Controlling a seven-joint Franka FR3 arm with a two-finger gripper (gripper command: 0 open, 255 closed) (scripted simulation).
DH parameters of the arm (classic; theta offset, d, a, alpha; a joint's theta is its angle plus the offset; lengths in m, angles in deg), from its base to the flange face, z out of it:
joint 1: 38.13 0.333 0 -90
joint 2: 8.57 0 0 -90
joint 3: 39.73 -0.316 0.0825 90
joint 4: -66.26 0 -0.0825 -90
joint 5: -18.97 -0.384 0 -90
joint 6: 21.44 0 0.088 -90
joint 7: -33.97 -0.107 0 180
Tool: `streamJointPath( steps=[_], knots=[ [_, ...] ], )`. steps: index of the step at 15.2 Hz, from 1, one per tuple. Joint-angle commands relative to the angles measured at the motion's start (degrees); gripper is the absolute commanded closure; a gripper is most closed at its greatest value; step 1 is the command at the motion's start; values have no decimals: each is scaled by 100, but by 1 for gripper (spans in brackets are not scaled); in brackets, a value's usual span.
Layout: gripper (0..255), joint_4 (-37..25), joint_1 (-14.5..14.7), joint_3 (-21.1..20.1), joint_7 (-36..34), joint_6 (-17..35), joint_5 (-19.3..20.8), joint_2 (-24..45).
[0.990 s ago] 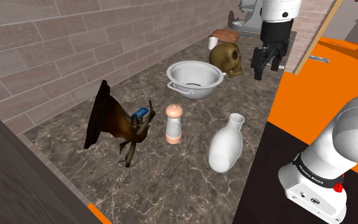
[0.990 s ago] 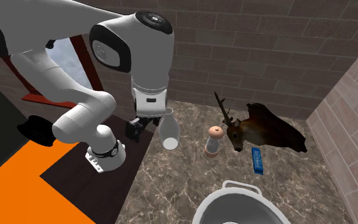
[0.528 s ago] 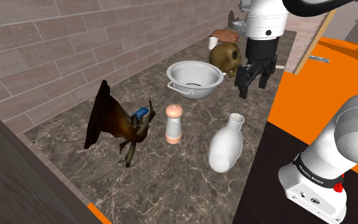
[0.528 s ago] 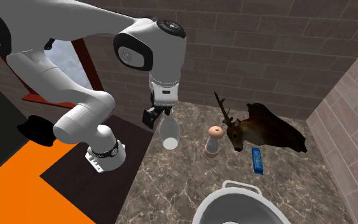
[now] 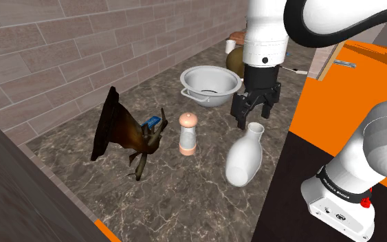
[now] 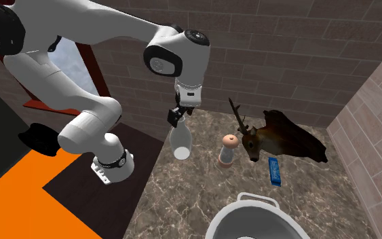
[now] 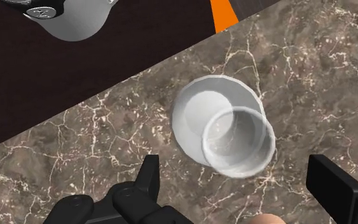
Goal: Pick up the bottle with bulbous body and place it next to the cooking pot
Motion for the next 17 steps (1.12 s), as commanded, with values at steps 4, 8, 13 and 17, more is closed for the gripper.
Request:
streamJointPath(
  steps=[4, 8, 13, 17],
  knots=[
    [0, 326, 61, -121, -32, 382, -132, 41],
    [0, 503, 86, -173, -23, 585, -185, 67],
    [0, 502, 86, -174, -23, 586, -186, 67],
    [255, 501, 86, -173, -22, 585, -185, 68]
  ],
)
